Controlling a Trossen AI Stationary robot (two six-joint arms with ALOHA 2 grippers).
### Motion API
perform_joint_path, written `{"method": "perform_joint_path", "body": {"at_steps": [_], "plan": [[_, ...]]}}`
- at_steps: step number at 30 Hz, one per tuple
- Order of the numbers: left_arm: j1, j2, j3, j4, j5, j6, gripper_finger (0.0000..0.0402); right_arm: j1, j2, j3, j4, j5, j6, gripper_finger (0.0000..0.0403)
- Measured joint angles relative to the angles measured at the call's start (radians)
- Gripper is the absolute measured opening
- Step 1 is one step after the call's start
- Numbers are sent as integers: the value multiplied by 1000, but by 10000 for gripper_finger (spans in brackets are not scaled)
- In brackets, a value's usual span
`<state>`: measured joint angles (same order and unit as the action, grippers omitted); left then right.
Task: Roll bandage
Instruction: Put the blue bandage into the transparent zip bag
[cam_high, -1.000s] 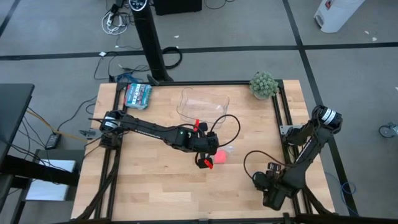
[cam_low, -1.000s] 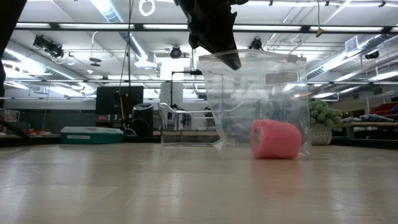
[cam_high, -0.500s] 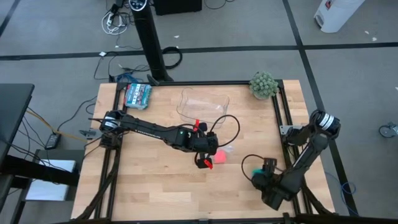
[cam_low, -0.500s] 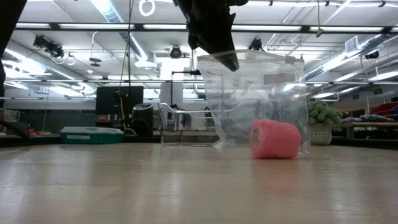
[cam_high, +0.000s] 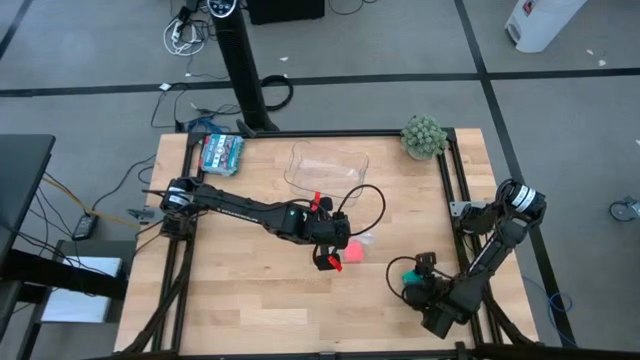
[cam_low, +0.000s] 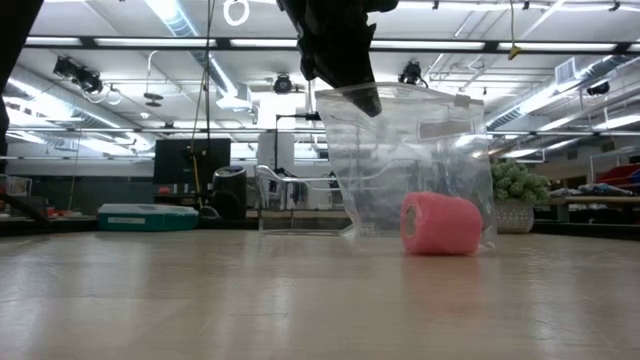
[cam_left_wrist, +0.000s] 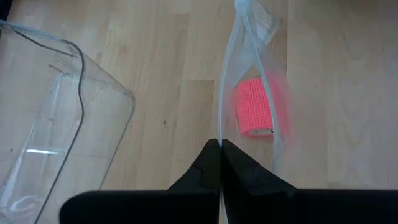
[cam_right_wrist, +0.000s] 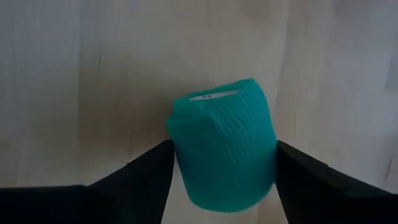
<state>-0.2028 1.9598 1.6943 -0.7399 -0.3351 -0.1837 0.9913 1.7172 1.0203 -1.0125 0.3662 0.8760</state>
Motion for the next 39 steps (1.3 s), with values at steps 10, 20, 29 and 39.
{"method": "perform_joint_path", "body": {"at_steps": [10, 20, 29, 39], "plan": [[0, 0, 0, 0, 1, 8, 5, -57, 0, -67, 139, 11, -159, 234], [0, 0, 0, 1, 8, 8, 5, -66, 0, -59, 130, 5, -216, 183], [0, 0, 0, 4, 8, 8, 5, -65, -2, -48, 124, 16, -178, 129], [0, 0, 0, 39, 23, -1, 5, -58, -46, 126, -83, 193, -173, 132]]}}
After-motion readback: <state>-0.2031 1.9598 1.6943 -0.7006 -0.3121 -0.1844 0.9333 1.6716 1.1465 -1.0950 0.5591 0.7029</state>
